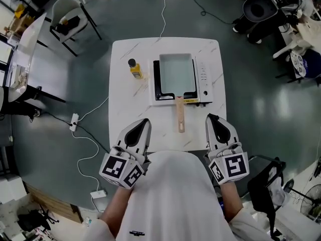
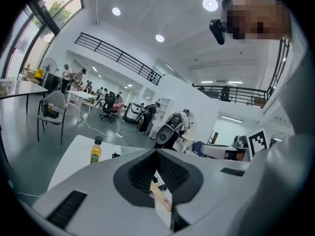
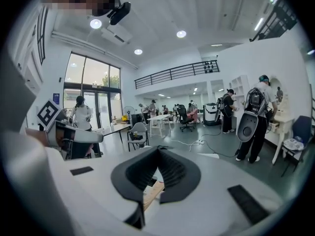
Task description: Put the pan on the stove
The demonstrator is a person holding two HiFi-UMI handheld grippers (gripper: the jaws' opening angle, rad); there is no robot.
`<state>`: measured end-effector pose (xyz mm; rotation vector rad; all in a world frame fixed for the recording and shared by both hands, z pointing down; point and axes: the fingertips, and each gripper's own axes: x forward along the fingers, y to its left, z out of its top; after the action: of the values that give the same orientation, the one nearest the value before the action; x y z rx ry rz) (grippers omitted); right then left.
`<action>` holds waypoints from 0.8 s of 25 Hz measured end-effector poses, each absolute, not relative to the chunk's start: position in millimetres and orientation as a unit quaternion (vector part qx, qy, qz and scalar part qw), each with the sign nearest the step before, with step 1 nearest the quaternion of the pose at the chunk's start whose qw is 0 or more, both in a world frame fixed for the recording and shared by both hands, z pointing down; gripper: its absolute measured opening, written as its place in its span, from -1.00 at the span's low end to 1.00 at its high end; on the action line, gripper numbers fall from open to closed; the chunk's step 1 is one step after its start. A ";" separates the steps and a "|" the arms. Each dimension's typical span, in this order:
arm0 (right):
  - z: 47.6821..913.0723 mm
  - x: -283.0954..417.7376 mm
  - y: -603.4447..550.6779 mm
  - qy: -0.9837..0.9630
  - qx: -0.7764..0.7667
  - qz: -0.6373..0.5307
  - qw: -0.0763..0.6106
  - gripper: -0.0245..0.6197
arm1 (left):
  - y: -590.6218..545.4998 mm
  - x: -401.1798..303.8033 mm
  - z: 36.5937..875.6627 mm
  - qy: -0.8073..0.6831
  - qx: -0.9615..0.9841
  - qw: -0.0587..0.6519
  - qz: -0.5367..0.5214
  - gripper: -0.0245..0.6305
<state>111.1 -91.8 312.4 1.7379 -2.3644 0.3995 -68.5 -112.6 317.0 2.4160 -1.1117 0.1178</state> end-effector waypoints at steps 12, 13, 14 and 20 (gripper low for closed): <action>313.8 105.7 -90.1 -0.798 0.580 0.131 0.099 -0.91 | -109.0 -64.2 321.7 -0.398 0.884 0.239 0.048 -0.93; 313.7 105.5 -90.0 -0.798 0.580 0.130 0.099 -0.91 | -108.7 -63.7 321.6 -0.397 0.885 0.239 0.048 -0.92; 313.7 105.2 -89.8 -0.798 0.579 0.130 0.099 -0.91 | -108.3 -63.3 321.7 -0.396 0.885 0.240 0.049 -0.93; 315.1 105.4 -89.2 -0.797 0.581 0.131 0.100 -0.91 | -106.9 -61.5 324.1 -0.390 0.886 0.244 0.050 -0.93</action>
<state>105.4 -89.2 315.1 1.7185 -2.3555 0.3872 -61.5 -106.9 324.1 2.4210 -1.0654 0.1370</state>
